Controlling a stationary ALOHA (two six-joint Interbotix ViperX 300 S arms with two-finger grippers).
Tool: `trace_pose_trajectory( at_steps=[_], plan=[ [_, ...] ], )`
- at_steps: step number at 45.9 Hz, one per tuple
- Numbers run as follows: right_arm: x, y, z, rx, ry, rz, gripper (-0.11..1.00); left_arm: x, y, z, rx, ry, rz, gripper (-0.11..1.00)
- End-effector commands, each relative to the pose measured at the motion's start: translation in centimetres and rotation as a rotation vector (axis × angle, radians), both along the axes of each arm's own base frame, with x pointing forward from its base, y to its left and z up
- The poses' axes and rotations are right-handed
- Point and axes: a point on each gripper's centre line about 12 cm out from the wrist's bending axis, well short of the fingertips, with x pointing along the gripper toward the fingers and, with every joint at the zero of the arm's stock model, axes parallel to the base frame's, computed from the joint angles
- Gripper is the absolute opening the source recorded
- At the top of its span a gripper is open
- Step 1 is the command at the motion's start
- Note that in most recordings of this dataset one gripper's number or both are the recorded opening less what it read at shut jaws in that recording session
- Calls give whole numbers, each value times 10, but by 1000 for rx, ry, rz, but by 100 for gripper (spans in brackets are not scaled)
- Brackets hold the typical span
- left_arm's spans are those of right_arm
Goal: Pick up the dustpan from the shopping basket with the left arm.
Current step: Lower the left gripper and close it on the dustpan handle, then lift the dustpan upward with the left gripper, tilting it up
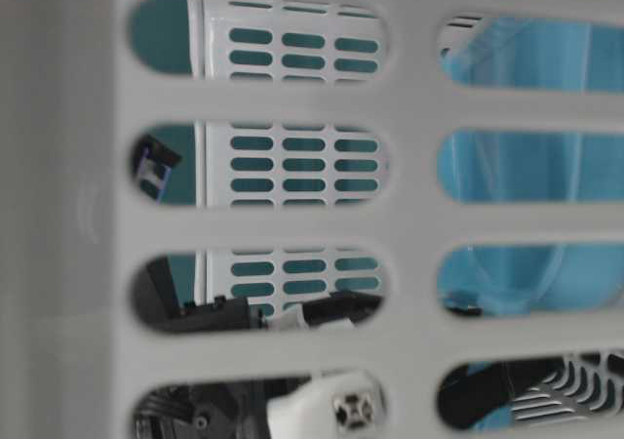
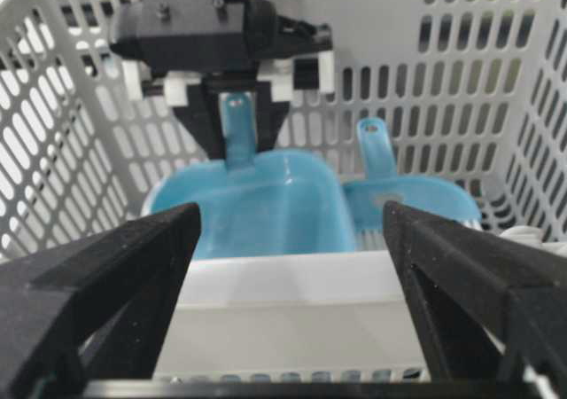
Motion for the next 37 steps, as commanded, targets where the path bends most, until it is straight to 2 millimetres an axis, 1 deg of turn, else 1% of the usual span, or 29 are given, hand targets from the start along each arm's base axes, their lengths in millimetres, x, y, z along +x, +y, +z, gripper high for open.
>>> trace_pose_trajectory(
  at_steps=[1, 5, 10, 12, 14, 22, 26, 30, 37],
  plan=[
    [1, 1, 4, 7, -14, 2, 79, -2, 1, 17, -6, -47, 0, 30],
    [0, 1, 2, 8, -14, 2, 79, -3, 1, 35, -14, -100, -2, 30],
    [-2, 1, 1, 28, -16, -2, 79, -6, 5, 63, -26, -191, 5, 30],
    [-2, 1, 0, 35, -17, -4, 79, -7, 8, 78, -35, -238, 11, 30],
    [-3, 1, 0, 41, -20, -5, 79, -10, 10, 92, -38, -280, 15, 30],
    [-4, 0, -1, 41, -22, -6, 79, -21, 22, 139, -48, -393, 36, 30],
    [-4, 1, 0, 43, -23, -6, 79, -30, 24, 159, -44, -420, 24, 30],
    [-5, 0, 0, 43, -26, -7, 79, -36, 25, 168, -31, -412, 6, 30],
    [-5, 1, 0, 43, -26, -6, 79, -39, 26, 169, -20, -399, -8, 30]
  ],
)
